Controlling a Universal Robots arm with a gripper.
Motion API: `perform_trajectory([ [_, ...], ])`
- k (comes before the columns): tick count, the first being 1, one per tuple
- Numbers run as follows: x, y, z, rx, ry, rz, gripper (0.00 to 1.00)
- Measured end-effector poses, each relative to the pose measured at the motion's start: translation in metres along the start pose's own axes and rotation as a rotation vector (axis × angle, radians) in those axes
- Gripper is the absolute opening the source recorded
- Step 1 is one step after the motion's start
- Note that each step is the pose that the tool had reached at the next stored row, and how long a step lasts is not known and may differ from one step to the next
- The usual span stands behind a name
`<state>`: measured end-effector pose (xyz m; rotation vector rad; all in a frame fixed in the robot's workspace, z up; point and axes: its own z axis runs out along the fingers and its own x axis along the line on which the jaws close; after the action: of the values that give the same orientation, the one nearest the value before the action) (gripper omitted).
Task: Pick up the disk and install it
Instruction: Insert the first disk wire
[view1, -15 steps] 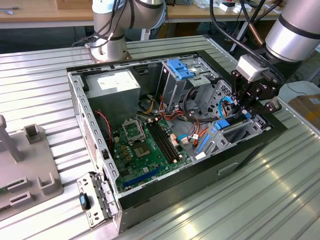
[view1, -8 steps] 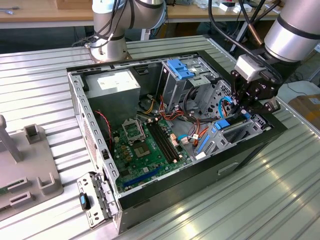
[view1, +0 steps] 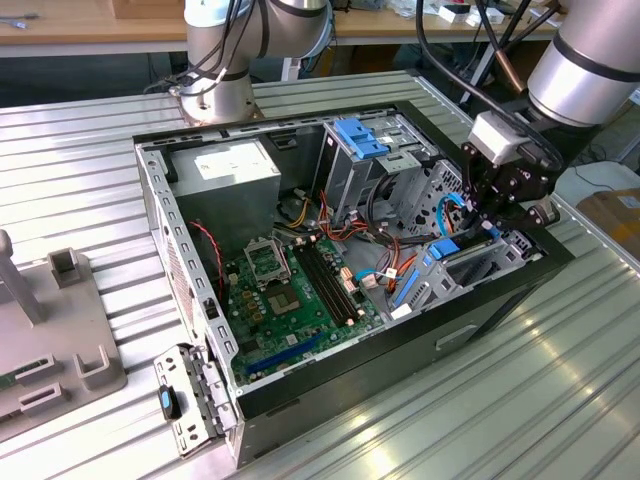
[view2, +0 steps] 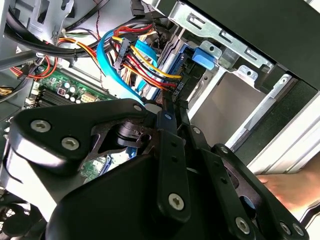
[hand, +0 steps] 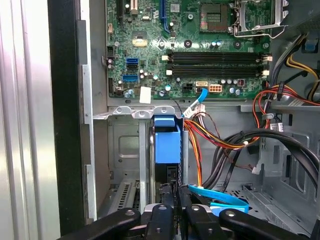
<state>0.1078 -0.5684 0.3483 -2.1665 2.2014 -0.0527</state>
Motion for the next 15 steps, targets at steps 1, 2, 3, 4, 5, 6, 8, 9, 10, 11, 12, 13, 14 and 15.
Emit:
perform_trajectory([
  [1,0.0,0.0,0.0006,0.0,-0.0003,0.0,0.16],
  [2,0.0,0.0001,0.0011,0.0,-0.0003,0.0,0.16],
  [3,0.0,0.0001,0.0011,0.0,-0.0001,0.0,0.16],
  [4,0.0,0.0001,0.0011,0.0,0.0001,0.0,0.16],
  [5,0.0,0.0001,0.0011,0.0,0.0001,0.0,0.16],
  [6,0.0,0.0001,0.0012,0.0,0.0001,0.0,0.16],
  [8,0.0,0.0,0.0012,0.0,0.0001,0.0,0.16],
  [9,0.0,0.0,0.0012,0.0,0.0001,0.0,0.16],
  [10,0.0,0.0,0.0013,0.0,0.0001,0.0,0.16],
  [11,0.0,0.0,0.0021,0.0,0.0001,0.0,0.16],
  [12,0.0001,0.0001,0.0031,0.0,0.0004,0.0,0.16],
  [13,0.0001,0.0002,0.005,0.0,0.0007,0.0,0.16],
  [14,0.0001,0.0002,0.0056,0.0,0.0004,0.0,0.16],
  [15,0.0001,0.0002,0.0057,0.0,0.0002,0.0,0.16],
])
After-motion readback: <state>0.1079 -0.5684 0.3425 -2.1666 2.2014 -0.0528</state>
